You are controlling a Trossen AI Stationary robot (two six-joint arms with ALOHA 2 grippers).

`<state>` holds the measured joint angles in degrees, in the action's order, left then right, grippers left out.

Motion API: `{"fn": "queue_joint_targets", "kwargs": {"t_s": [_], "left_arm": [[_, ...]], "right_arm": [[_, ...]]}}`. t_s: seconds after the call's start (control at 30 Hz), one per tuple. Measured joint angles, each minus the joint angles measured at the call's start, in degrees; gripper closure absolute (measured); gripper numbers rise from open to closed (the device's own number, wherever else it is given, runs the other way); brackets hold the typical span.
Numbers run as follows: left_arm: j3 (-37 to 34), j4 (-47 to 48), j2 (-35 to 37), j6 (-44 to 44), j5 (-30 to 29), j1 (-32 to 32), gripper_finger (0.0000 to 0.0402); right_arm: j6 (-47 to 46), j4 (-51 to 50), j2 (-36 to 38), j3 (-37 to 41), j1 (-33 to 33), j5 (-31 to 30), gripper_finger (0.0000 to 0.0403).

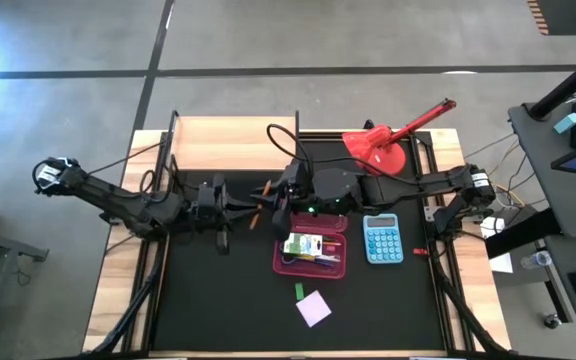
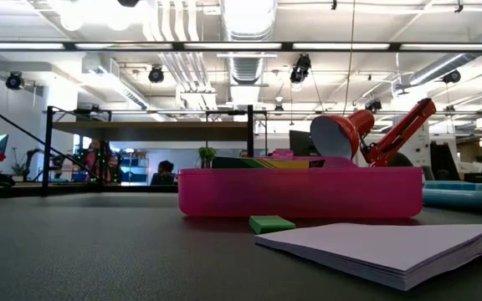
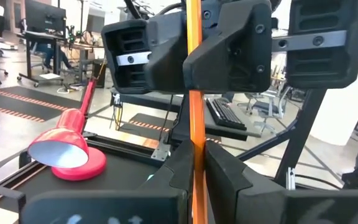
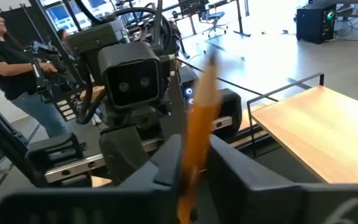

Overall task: Pack school essentials
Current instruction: Put the orange pencil into the pink supply box

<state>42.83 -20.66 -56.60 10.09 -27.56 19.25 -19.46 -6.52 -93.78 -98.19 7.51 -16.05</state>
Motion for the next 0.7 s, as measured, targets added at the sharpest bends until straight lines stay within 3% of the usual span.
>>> {"fn": "queue_joint_targets", "kwargs": {"t_s": [0.1,0.4,0.7], "left_arm": [[0.0,0.08,0.16,0.02,-0.17,-0.02,0.0391],[-0.07,-0.3,-0.2,1.36,0.2,0.07,0.0382],[-0.07,0.11,-3.77,4.59,0.48,0.04,0.0264]], "right_arm": [[-0.04,-0.09,0.0,0.0,0.0,0.38,0.0385],[-1.57,-0.86,0.26,-0.04,-0.04,4.18,0.0392],[-3.52,-9.2,2.11,-0.02,-0.43,4.06,0.0393]]}}
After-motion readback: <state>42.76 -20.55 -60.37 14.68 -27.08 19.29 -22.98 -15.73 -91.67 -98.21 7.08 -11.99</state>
